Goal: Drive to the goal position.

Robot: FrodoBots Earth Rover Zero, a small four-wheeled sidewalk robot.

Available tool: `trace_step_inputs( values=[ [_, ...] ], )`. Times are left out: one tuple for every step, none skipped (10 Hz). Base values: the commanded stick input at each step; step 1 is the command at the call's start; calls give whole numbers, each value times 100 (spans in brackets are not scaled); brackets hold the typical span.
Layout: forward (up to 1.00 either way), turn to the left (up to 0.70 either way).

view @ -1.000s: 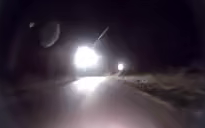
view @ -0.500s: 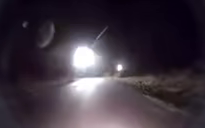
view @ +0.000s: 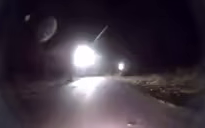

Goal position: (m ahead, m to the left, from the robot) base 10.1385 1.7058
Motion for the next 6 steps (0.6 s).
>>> trace_step_inputs(
  values=[
    [100,7],
    [100,7],
    [100,7],
    [100,7],
    [100,7],
    [100,5]
  ],
)
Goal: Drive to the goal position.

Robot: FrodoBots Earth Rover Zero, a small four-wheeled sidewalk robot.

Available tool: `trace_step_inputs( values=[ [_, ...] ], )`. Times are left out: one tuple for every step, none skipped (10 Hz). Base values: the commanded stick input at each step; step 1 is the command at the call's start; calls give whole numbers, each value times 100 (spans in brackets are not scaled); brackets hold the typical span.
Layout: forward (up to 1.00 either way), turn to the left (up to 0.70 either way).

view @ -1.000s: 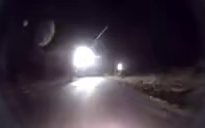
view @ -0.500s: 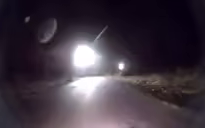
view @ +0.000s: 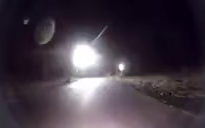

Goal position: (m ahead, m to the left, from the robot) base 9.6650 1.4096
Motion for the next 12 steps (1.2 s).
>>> trace_step_inputs(
  values=[
    [100,9],
    [100,15],
    [100,8],
    [100,8],
    [100,10],
    [100,15],
    [100,15],
    [100,8],
    [100,8],
    [100,8],
    [100,8],
    [100,8]
  ],
)
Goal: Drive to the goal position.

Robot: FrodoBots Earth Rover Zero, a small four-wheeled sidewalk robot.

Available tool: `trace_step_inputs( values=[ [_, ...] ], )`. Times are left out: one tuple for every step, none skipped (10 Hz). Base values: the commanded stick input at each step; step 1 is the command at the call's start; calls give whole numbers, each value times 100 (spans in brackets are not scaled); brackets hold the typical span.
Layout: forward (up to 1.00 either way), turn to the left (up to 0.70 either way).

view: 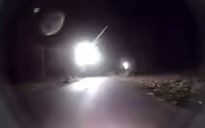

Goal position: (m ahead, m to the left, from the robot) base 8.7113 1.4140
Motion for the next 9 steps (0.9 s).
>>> trace_step_inputs(
  values=[
    [100,8],
    [100,8],
    [100,9],
    [100,9],
    [100,15],
    [100,15],
    [100,5],
    [100,6],
    [100,5]
  ],
)
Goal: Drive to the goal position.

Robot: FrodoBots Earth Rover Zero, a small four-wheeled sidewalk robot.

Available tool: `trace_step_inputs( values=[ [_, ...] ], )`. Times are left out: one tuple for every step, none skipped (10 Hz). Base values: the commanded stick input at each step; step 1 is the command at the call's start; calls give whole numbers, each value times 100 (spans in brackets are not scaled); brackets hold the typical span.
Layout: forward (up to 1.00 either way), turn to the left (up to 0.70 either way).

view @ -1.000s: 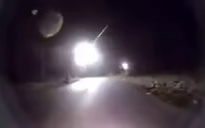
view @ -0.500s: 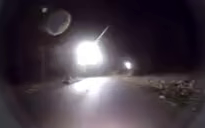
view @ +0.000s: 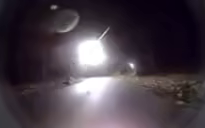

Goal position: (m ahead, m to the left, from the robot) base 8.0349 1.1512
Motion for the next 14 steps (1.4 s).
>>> trace_step_inputs(
  values=[
    [100,5],
    [100,5],
    [100,5],
    [100,5],
    [100,5],
    [100,5],
    [100,4],
    [100,2],
    [100,0],
    [100,-2],
    [100,-2],
    [100,-2],
    [100,0],
    [100,0]
  ],
)
